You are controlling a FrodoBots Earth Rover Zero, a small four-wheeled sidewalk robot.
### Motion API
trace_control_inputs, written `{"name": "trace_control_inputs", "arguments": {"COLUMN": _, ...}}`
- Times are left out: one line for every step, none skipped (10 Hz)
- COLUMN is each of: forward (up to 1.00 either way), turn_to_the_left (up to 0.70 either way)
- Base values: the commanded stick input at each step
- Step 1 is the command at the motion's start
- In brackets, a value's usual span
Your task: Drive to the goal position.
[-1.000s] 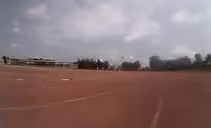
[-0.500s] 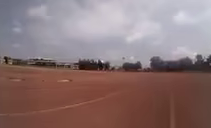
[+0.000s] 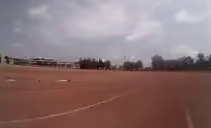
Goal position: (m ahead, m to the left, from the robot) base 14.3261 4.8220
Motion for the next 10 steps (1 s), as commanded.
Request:
{"name": "trace_control_inputs", "arguments": {"forward": 0.70, "turn_to_the_left": 0.00}}
{"name": "trace_control_inputs", "arguments": {"forward": 0.70, "turn_to_the_left": 0.00}}
{"name": "trace_control_inputs", "arguments": {"forward": 0.70, "turn_to_the_left": 0.00}}
{"name": "trace_control_inputs", "arguments": {"forward": 0.70, "turn_to_the_left": 0.00}}
{"name": "trace_control_inputs", "arguments": {"forward": 0.70, "turn_to_the_left": 0.00}}
{"name": "trace_control_inputs", "arguments": {"forward": 0.70, "turn_to_the_left": 0.00}}
{"name": "trace_control_inputs", "arguments": {"forward": 0.70, "turn_to_the_left": 0.00}}
{"name": "trace_control_inputs", "arguments": {"forward": 0.70, "turn_to_the_left": 0.00}}
{"name": "trace_control_inputs", "arguments": {"forward": 0.70, "turn_to_the_left": 0.00}}
{"name": "trace_control_inputs", "arguments": {"forward": 0.70, "turn_to_the_left": 0.00}}
